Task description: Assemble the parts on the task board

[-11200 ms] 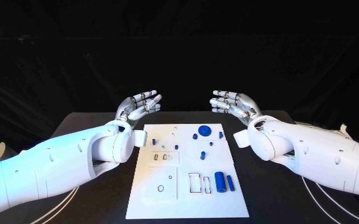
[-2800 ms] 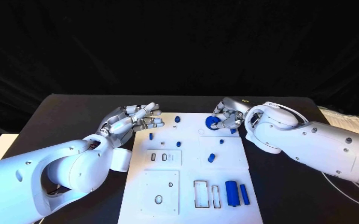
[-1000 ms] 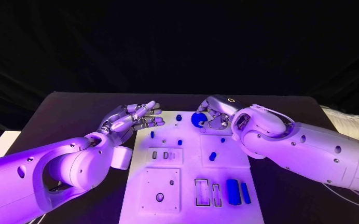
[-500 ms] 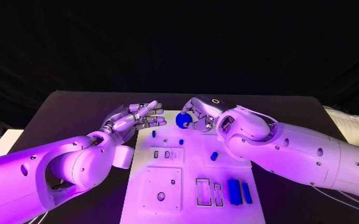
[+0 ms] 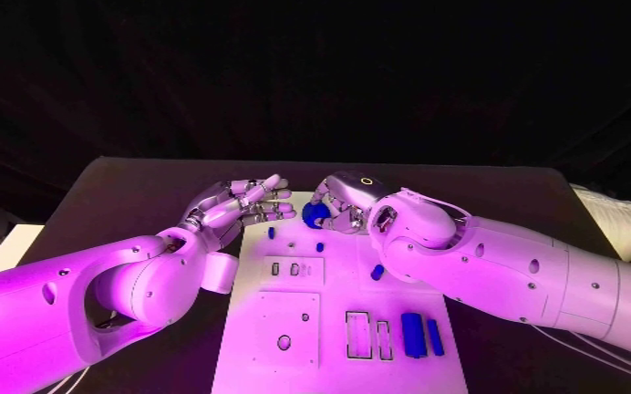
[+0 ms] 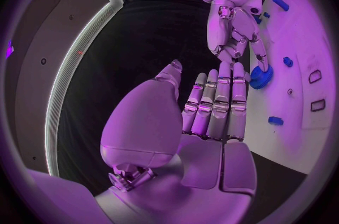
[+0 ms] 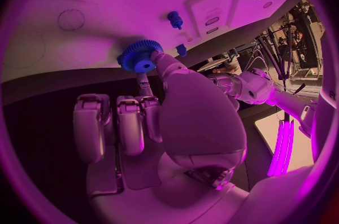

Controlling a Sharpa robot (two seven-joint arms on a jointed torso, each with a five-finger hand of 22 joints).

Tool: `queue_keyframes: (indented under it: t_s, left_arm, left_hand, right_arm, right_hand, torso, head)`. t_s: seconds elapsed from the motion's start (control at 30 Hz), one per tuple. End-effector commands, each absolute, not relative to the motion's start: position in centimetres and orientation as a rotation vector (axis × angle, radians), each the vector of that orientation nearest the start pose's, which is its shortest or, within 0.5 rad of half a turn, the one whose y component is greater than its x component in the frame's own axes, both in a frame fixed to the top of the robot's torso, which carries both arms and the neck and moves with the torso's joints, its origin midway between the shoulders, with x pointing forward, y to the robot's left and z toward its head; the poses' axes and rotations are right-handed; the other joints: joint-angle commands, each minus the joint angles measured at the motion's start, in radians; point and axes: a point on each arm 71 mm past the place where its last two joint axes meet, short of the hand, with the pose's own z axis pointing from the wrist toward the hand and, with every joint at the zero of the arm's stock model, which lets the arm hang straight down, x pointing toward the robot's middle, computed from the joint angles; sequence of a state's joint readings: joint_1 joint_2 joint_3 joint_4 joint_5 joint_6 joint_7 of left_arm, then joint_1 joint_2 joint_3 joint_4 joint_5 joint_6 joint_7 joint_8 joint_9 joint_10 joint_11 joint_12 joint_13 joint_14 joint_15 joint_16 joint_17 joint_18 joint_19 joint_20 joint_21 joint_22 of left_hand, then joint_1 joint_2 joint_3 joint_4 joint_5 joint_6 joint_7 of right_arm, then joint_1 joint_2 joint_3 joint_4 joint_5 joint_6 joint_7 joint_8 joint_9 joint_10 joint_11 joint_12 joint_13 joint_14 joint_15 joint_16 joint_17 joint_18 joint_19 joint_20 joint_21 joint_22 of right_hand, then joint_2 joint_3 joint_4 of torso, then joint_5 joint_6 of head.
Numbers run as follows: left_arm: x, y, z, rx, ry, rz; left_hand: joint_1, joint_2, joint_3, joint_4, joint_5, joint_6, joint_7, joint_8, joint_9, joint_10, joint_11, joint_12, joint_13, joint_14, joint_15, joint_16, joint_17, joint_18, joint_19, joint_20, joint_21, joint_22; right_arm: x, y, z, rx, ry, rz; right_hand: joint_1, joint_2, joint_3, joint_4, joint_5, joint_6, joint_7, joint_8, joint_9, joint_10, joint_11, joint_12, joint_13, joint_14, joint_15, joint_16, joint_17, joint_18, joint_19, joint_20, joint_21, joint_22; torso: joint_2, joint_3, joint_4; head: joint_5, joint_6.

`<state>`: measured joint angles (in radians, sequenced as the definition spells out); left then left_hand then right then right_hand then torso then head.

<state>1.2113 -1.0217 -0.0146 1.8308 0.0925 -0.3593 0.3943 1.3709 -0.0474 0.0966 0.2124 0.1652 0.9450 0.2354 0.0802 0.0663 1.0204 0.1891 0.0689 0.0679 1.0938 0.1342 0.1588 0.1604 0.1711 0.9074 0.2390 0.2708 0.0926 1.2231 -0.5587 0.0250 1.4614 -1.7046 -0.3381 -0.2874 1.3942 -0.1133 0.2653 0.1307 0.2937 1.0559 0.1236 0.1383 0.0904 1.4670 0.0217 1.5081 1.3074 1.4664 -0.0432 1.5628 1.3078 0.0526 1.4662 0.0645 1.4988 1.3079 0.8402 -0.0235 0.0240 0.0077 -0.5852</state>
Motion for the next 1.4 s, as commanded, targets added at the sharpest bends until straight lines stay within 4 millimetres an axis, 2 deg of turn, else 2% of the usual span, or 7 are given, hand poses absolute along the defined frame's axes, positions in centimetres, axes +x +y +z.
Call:
queue_keyframes:
  t_s: [0.03,0.33,0.57,0.67,0.83,1.07,1.4]
  left_arm:
    - [43.3,20.6,-14.1,-1.185,1.404,-1.692]
    - [43.3,20.6,-14.1,-1.185,1.405,-1.691]
    - [43.3,20.6,-14.1,-1.186,1.405,-1.691]
    - [43.3,20.6,-14.1,-1.186,1.405,-1.69]
    - [43.3,20.6,-14.1,-1.187,1.406,-1.69]
    - [43.3,20.6,-14.1,-1.188,1.407,-1.688]
    - [43.3,20.7,-14.1,-1.189,1.408,-1.686]
  left_hand:
    - [0.001,0.008,0.003,-0.002,-0.001,-0.005,0.009,-0.005,0.0,-0.007,-0.001,-0.004,0.0,-0.003,0.002,-0.007,0.001,0.012,-0.002,0.006,-0.005,-0.001]
    - [0.001,0.008,0.003,-0.002,-0.001,-0.005,0.009,-0.005,0.0,-0.007,-0.001,-0.004,0.0,-0.003,0.002,-0.007,0.001,0.012,-0.002,0.006,-0.005,-0.001]
    - [0.001,0.008,0.003,-0.002,-0.001,-0.005,0.009,-0.005,0.0,-0.007,-0.001,-0.004,0.0,-0.003,0.002,-0.007,0.001,0.012,-0.002,0.006,-0.005,-0.001]
    - [0.003,0.01,0.003,-0.004,-0.001,-0.005,0.009,-0.006,0.0,-0.008,-0.001,-0.004,0.0,-0.004,0.002,-0.008,0.002,0.012,-0.003,0.006,-0.006,-0.002]
    - [0.003,0.01,0.003,-0.004,-0.001,-0.005,0.009,-0.006,0.0,-0.008,-0.001,-0.004,0.0,-0.004,0.002,-0.008,0.002,0.012,-0.003,0.006,-0.006,-0.002]
    - [0.005,0.01,0.004,-0.006,-0.001,-0.005,0.009,-0.006,0.0,-0.009,-0.001,-0.004,0.0,-0.005,0.002,-0.009,0.002,0.012,-0.003,0.007,-0.006,-0.002]
    - [0.012,0.01,0.006,-0.012,-0.001,-0.006,0.01,-0.008,0.0,-0.011,0.0,-0.005,0.0,-0.006,0.003,-0.012,0.003,0.012,-0.004,0.007,-0.007,-0.003]
  right_arm:
    - [49.6,-7.5,-14.8,-0.337,1.492,0.604]
    - [49.8,-7.2,-15.2,-0.341,1.507,0.596]
    - [50.0,-7.1,-15.3,-0.338,1.514,0.589]
    - [50.0,-7.2,-15.4,-0.332,1.524,0.58]
    - [50.2,-7.4,-15.6,-0.322,1.545,0.566]
    - [50.3,-7.6,-15.8,-0.315,1.566,0.553]
    - [50.5,-8.0,-16.0,-0.3,1.585,0.553]
  right_hand:
    - [-0.012,0.002,0.005,-0.002,-0.005,0.046,-0.018,0.0,0.014,0.075,-0.001,-0.004,0.217,0.104,-0.006,0.006,0.26,-0.019,0.038,-0.009,0.003,0.109]
    - [-0.034,-0.007,0.006,-0.001,-0.037,0.03,-0.011,-0.014,0.01,0.071,0.005,-0.012,0.212,0.103,-0.001,0.006,0.259,-0.019,0.037,-0.006,0.002,0.108]
    - [-0.074,-0.024,-0.008,0.014,-0.123,-0.028,0.012,-0.061,-0.005,0.058,0.025,-0.042,0.193,0.104,0.015,0.006,0.26,-0.018,0.035,0.008,0.0,0.104]
    - [-0.103,-0.035,-0.026,0.034,-0.166,-0.078,0.023,-0.078,-0.015,0.048,0.036,-0.064,0.18,0.104,0.025,0.007,0.262,-0.018,0.034,0.017,-0.001,0.102]
    - [-0.164,-0.066,-0.064,0.145,-0.216,-0.146,0.041,-0.076,-0.024,0.029,0.054,-0.101,0.156,0.104,0.042,0.008,0.263,-0.017,0.032,0.034,-0.003,0.099]
    - [-0.169,-0.023,-0.082,0.156,-0.142,-0.111,0.034,-0.063,-0.015,0.028,0.049,-0.101,0.156,0.104,0.039,0.008,0.263,-0.017,0.032,0.035,-0.003,0.1]
    - [-0.176,0.009,-0.087,0.157,-0.103,-0.08,0.024,-0.053,-0.011,0.033,0.04,-0.093,0.162,0.104,0.032,0.008,0.263,-0.018,0.034,0.029,0.0,0.104]
  torso:
    - [-0.001,0.0003,-0.0002]
    - [-0.001,-0.0004,-0.0006]
    - [-0.001,-0.0006,-0.0012]
    - [-0.001,-0.0006,-0.0011]
    - [-0.001,-0.0002,-0.0013]
    - [-0.001,0.0005,-0.0011]
    - [-0.001,0.0006,-0.0015]
  head:
    - [0.002,-0.001]
    - [0.002,-0.003]
    - [0.001,-0.002]
    - [0.001,-0.003]
    - [-0.001,-0.002]
    - [-0.001,-0.002]
    - [-0.003,-0.004]
